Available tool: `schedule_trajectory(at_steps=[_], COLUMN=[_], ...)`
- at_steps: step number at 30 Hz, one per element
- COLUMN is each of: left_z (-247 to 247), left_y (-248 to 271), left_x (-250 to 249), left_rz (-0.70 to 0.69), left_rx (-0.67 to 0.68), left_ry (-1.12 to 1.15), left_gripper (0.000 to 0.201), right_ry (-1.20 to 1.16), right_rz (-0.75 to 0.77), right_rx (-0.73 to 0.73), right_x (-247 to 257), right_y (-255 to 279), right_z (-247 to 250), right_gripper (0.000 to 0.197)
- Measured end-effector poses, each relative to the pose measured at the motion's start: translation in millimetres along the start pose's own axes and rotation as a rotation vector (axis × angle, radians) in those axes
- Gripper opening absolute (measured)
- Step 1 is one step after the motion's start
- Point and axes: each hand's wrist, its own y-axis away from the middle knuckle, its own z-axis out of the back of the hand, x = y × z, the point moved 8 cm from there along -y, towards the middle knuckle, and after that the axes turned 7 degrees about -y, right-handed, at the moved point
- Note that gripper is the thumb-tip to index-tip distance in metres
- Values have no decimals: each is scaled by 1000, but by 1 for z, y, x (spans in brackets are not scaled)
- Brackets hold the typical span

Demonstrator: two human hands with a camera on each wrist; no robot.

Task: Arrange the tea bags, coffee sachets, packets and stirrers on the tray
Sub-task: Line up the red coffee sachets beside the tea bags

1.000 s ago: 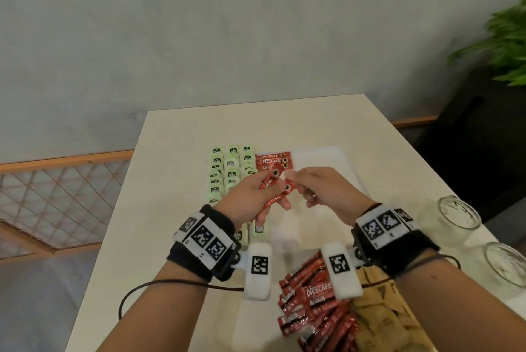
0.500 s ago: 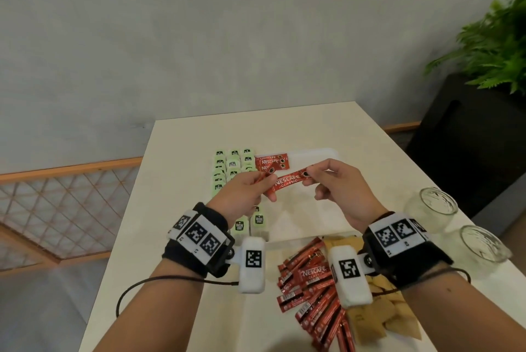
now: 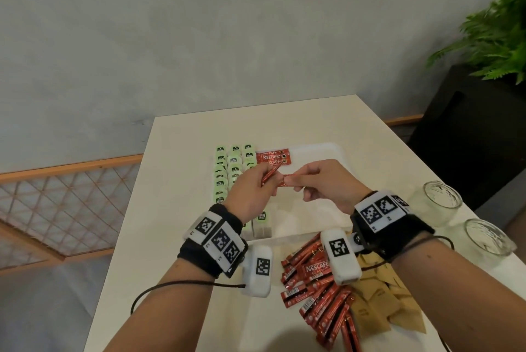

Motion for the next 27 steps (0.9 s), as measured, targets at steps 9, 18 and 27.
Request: schedule_trajectory(at_steps=[9, 18, 27], left_z=[0, 14, 21], left_y=[-21, -40, -37], left_x=[50, 101, 115], left_rz=[301, 487, 433], left_rx=[-9, -39, -98], left_ry=[250, 368, 377], left_gripper=[17, 36, 19], right_ry=[-66, 234, 344], right_rz=[-97, -217, -173], right_rx=[21, -193, -292], right_x=[-26, -74, -67], right_y=[-47, -124, -161], right_z=[24, 55, 43], right_gripper=[18, 18, 27])
